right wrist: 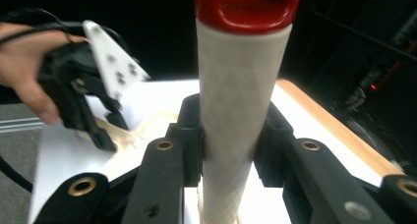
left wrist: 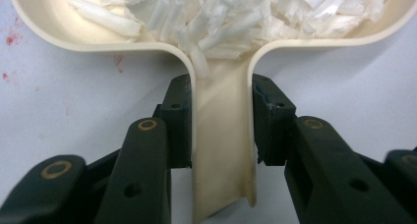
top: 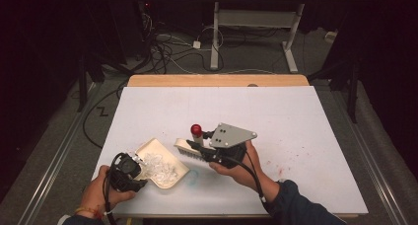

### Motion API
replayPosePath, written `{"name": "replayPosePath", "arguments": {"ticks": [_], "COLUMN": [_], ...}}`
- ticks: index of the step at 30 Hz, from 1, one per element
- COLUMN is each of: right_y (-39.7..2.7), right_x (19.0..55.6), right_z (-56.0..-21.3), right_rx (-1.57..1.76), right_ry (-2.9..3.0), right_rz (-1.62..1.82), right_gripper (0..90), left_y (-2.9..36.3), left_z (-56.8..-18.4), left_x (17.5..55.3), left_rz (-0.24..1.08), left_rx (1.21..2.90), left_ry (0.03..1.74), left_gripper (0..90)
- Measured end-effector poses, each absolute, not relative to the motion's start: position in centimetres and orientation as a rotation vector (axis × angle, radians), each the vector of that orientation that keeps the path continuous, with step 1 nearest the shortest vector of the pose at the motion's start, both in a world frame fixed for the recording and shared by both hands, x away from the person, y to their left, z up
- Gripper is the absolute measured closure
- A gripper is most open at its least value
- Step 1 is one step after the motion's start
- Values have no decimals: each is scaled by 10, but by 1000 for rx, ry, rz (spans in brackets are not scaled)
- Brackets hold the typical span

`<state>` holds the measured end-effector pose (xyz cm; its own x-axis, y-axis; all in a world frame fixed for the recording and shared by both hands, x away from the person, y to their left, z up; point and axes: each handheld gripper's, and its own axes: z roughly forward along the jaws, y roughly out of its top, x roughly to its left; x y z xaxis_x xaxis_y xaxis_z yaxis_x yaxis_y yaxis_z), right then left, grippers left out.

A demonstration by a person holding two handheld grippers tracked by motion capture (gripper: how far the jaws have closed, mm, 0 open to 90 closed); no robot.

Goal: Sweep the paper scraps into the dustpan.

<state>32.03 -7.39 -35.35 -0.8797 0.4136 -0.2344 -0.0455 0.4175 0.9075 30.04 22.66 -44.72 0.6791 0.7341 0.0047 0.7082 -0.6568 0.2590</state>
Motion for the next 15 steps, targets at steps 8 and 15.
{"name": "replayPosePath", "arguments": {"ticks": [8, 15], "right_y": [-97, -84], "right_x": [324, 331], "right_z": [-364, -370], "right_rx": [358, 358], "right_ry": [2303, 2265], "right_rz": [1368, 1354], "right_gripper": [700, 700], "left_y": [226, 223], "left_z": [-446, -447], "left_x": [301, 303], "left_rz": [164, 163], "left_rx": [2674, 2670], "left_ry": [1157, 1169], "left_gripper": [624, 628]}}
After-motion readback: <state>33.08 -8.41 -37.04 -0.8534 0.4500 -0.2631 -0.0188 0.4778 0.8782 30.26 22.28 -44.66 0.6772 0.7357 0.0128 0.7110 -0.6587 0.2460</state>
